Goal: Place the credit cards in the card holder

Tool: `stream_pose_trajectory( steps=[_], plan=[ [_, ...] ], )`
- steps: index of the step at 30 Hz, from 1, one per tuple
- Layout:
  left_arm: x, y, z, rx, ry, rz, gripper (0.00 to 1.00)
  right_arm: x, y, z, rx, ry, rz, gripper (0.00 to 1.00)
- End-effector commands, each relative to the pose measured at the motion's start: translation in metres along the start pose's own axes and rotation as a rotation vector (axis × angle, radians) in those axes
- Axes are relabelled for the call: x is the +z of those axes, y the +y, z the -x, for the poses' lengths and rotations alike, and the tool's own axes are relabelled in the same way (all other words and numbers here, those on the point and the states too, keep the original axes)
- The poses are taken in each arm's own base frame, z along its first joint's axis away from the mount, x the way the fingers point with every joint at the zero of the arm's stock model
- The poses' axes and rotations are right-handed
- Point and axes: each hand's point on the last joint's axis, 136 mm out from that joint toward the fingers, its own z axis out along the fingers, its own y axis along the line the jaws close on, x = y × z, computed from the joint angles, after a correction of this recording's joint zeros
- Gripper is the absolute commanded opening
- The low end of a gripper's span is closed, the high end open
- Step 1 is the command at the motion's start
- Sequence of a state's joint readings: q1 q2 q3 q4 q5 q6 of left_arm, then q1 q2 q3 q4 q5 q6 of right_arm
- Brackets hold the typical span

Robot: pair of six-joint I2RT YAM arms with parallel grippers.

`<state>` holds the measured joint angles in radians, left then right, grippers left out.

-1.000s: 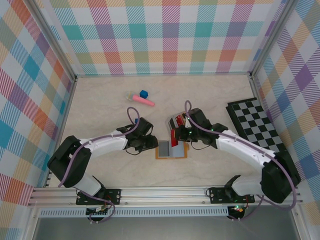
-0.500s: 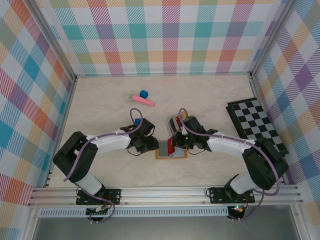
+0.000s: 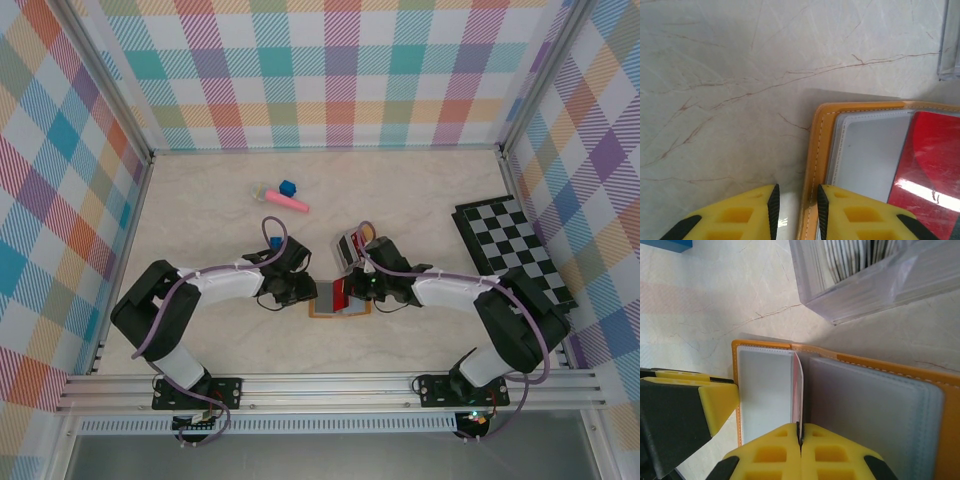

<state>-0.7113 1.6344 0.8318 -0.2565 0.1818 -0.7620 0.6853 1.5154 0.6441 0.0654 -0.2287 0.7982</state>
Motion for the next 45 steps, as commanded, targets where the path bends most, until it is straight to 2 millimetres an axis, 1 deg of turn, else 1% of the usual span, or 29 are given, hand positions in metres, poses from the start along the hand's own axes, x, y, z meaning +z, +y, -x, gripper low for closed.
stream_pose_trajectory(
  steps=[1,9,16,18,19,23,24,29,31,35,40,42,45],
  plan=[
    [0.009,-0.001,-0.006,0.008,0.03,-0.007,0.26,0.007,-0.012,-0.008,0.031,0.019,-0.009,0.05],
    [0.011,0.006,-0.01,-0.007,0.033,0.009,0.22,0.008,-0.014,-0.016,0.079,0.017,0.037,0.05],
    [0.01,0.009,-0.011,-0.013,0.032,0.017,0.21,0.008,-0.011,-0.02,0.088,0.027,0.078,0.05],
    [0.009,0.009,-0.011,-0.013,0.031,0.02,0.21,0.003,-0.019,-0.018,0.092,-0.002,0.03,0.05],
    [0.008,0.01,-0.01,-0.014,0.028,0.021,0.21,0.002,-0.02,-0.018,0.098,-0.015,0.038,0.05],
    [0.009,0.008,-0.01,-0.015,0.029,0.011,0.22,0.012,-0.009,-0.023,0.107,0.05,0.089,0.05],
    [0.01,0.007,-0.01,-0.013,0.032,0.009,0.22,0.014,-0.009,-0.023,0.114,0.054,0.09,0.05],
    [0.008,0.006,-0.009,-0.018,0.024,0.001,0.23,0.017,-0.006,-0.016,0.134,0.026,0.099,0.06],
    [0.008,0.005,-0.01,-0.016,0.024,-0.004,0.23,0.019,-0.002,-0.012,0.129,0.018,0.101,0.07],
    [0.009,0.007,-0.01,-0.016,0.026,0.001,0.23,0.026,0.008,-0.012,0.113,0.039,0.097,0.09],
    [0.008,0.006,-0.01,-0.013,0.024,0.001,0.23,0.034,0.011,-0.014,0.121,0.056,0.087,0.14],
    [0.008,0.007,-0.01,-0.014,0.025,0.006,0.23,0.033,0.01,-0.015,0.105,0.071,0.063,0.15],
    [0.008,0.009,-0.01,-0.008,0.024,0.011,0.23,0.026,0.001,-0.016,0.08,0.071,-0.007,0.19]
  ],
)
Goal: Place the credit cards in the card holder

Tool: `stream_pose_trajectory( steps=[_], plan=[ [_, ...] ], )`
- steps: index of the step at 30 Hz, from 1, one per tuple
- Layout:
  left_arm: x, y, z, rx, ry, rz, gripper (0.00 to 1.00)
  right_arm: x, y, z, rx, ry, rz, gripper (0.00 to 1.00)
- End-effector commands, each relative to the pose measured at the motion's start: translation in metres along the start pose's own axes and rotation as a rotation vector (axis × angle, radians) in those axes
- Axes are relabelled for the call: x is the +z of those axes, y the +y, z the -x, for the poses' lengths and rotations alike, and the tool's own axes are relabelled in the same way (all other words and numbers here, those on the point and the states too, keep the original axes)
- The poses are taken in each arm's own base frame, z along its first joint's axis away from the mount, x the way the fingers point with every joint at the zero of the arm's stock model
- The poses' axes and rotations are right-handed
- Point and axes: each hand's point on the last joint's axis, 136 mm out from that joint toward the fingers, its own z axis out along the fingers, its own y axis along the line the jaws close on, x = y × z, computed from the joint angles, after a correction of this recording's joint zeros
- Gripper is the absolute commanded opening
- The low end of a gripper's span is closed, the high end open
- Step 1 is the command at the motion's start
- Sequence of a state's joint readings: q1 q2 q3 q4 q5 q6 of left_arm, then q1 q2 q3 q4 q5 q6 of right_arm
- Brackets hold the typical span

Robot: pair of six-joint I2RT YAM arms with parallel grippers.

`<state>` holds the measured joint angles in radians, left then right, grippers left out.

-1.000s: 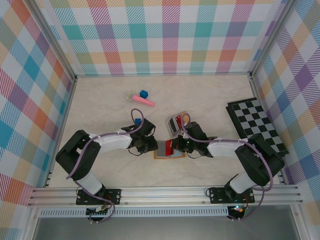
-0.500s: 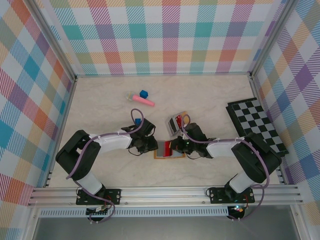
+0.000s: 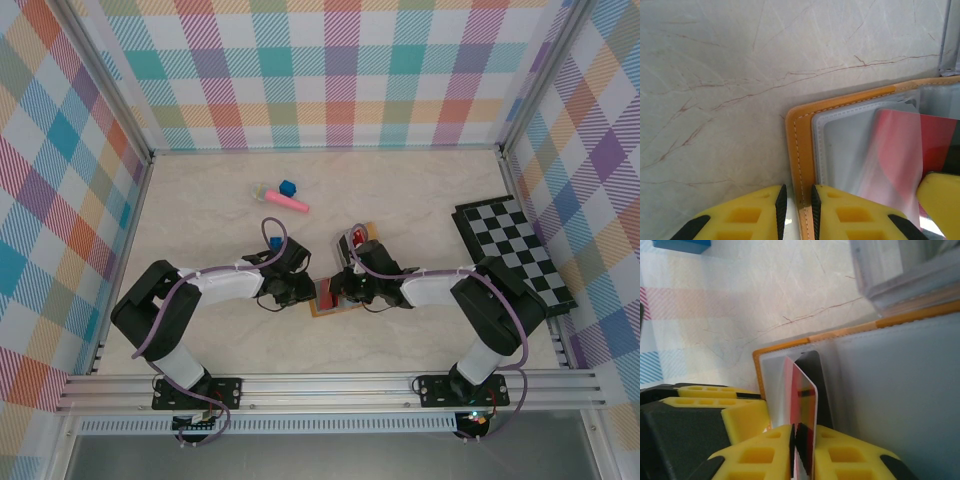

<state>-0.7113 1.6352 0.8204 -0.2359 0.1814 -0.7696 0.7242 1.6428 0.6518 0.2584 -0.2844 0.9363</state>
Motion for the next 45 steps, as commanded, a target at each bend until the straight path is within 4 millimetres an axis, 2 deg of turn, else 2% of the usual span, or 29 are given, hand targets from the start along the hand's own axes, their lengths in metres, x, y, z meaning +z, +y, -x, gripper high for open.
stream_pose_trajectory(
  steps=[1,8,17,25,32,37,40,45],
  plan=[
    [0.006,0.008,-0.01,-0.001,0.028,0.019,0.23,-0.007,-0.022,-0.011,-0.01,0.04,-0.13,0.23],
    [0.007,0.009,-0.008,0.005,0.023,0.031,0.21,-0.015,-0.029,-0.008,-0.06,0.056,-0.228,0.36],
    [0.008,0.006,-0.004,0.016,0.017,0.031,0.18,-0.007,-0.027,0.003,-0.093,0.075,-0.285,0.36],
    [0.015,0.002,0.0,0.031,0.016,0.023,0.15,-0.004,-0.014,0.007,-0.162,0.119,-0.274,0.37],
    [0.018,-0.004,0.008,0.064,0.003,0.028,0.14,0.01,0.006,0.0,-0.223,0.212,-0.186,0.37],
    [0.019,-0.003,0.01,0.071,-0.001,0.043,0.13,0.006,0.005,0.007,-0.232,0.191,-0.222,0.38],
    [0.019,0.0,0.01,0.071,-0.003,0.047,0.13,0.001,0.007,0.008,-0.245,0.172,-0.221,0.42],
    [0.02,0.001,0.009,0.074,-0.001,0.052,0.13,-0.005,-0.003,0.012,-0.225,0.162,-0.305,0.43]
  ],
)
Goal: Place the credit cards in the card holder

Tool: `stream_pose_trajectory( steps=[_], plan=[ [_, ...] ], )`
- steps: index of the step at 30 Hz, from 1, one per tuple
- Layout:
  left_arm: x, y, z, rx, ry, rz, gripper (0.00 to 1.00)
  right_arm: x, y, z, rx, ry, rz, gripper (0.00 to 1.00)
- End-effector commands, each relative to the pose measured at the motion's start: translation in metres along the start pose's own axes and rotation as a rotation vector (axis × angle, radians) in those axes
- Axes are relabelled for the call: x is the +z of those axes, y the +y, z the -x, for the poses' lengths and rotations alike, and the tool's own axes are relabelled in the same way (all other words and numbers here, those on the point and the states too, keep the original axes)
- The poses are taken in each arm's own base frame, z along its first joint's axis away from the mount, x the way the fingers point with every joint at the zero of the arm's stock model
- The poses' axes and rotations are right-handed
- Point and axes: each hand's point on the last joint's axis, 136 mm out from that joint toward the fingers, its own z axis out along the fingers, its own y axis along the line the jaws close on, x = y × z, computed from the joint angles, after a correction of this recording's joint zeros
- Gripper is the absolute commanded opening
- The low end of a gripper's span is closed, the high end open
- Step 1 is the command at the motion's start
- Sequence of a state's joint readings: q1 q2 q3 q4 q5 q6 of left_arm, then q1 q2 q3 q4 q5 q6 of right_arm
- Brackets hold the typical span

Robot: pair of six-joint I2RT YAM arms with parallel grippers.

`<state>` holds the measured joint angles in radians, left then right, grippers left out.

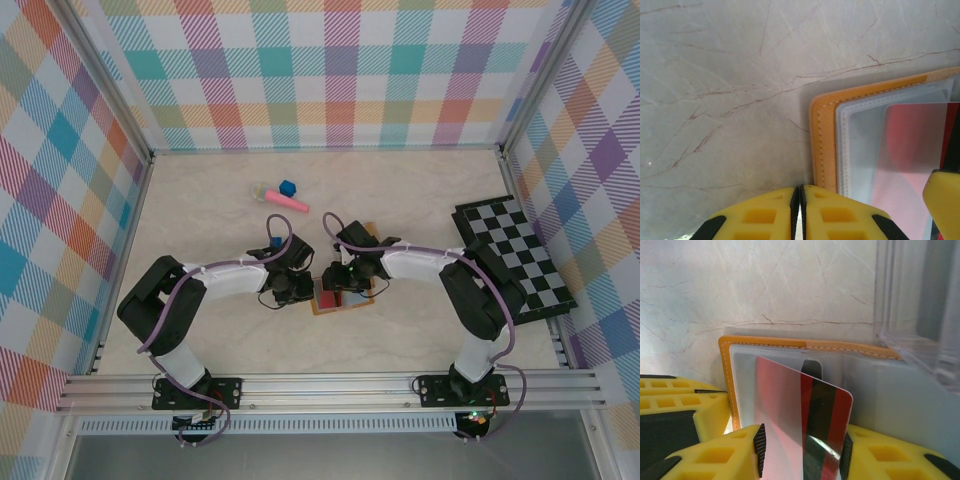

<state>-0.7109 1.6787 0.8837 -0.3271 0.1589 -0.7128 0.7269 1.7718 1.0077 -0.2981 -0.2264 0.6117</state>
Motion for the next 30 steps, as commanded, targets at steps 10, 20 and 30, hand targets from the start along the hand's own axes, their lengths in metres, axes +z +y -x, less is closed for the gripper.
stream_pose_trajectory(
  steps=[10,20,30],
  plan=[
    [0.017,-0.01,0.012,0.029,-0.041,-0.031,0.12,0.004,0.029,0.002,-0.071,0.033,0.092,0.28],
    [0.013,-0.009,0.014,0.03,-0.055,-0.023,0.12,-0.001,0.03,0.003,-0.067,0.016,0.099,0.36],
    [0.01,-0.002,0.011,0.032,-0.058,-0.003,0.12,-0.024,-0.001,0.003,-0.047,-0.043,-0.085,0.45]
  ],
)
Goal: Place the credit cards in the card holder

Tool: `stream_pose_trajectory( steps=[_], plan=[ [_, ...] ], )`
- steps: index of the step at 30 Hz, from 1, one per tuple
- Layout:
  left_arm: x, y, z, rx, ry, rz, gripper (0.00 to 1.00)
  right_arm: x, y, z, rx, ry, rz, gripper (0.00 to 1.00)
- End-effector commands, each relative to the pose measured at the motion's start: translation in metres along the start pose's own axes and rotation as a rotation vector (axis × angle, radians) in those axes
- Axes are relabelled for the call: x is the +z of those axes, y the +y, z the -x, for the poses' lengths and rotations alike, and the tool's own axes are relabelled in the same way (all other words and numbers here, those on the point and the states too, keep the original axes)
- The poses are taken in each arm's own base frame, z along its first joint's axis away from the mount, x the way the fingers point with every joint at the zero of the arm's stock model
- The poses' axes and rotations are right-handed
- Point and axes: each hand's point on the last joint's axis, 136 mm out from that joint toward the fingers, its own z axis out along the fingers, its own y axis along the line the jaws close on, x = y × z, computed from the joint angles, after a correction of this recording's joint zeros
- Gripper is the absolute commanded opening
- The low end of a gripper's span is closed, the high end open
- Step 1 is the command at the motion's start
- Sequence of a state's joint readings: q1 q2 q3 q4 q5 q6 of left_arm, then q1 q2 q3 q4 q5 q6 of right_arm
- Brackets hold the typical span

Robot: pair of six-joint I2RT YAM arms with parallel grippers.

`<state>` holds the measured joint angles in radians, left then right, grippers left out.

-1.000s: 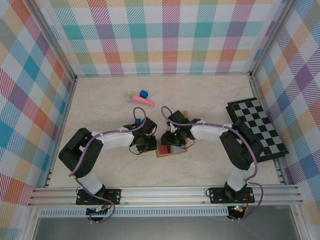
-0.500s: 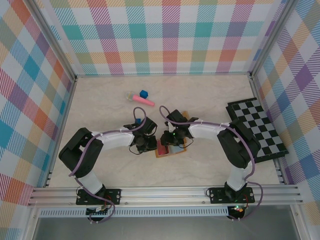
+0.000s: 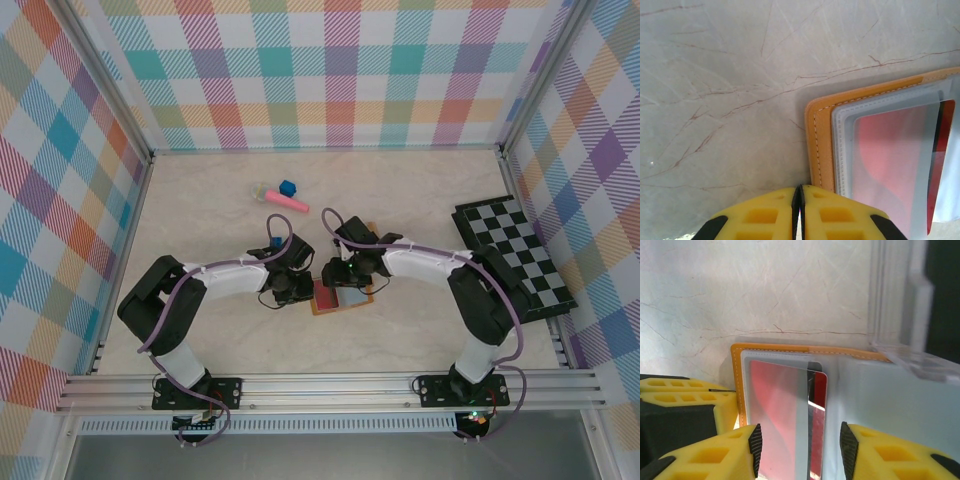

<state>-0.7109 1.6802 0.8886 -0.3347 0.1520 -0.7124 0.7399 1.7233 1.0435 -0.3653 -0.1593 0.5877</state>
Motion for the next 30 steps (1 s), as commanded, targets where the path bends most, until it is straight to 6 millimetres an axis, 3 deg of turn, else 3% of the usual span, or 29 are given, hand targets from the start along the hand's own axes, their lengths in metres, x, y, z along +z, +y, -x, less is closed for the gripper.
stream_pose_trajectory(
  steps=[1,13,19,25,30],
  plan=[
    [0.01,-0.004,0.011,0.033,-0.057,-0.013,0.12,-0.005,-0.006,-0.005,-0.007,0.011,-0.039,0.43],
    [0.01,-0.008,0.013,0.039,-0.054,-0.024,0.12,0.026,0.005,-0.002,0.03,0.068,0.014,0.31],
    [0.01,-0.009,0.013,0.043,-0.053,-0.029,0.12,0.023,0.022,0.001,-0.014,0.057,0.079,0.21],
    [0.011,-0.014,0.014,0.057,-0.05,-0.04,0.12,0.019,0.041,0.001,-0.062,0.05,0.166,0.25],
    [0.006,-0.011,0.016,0.078,-0.059,-0.014,0.13,0.017,0.024,0.004,-0.043,0.039,0.07,0.31]
  ],
)
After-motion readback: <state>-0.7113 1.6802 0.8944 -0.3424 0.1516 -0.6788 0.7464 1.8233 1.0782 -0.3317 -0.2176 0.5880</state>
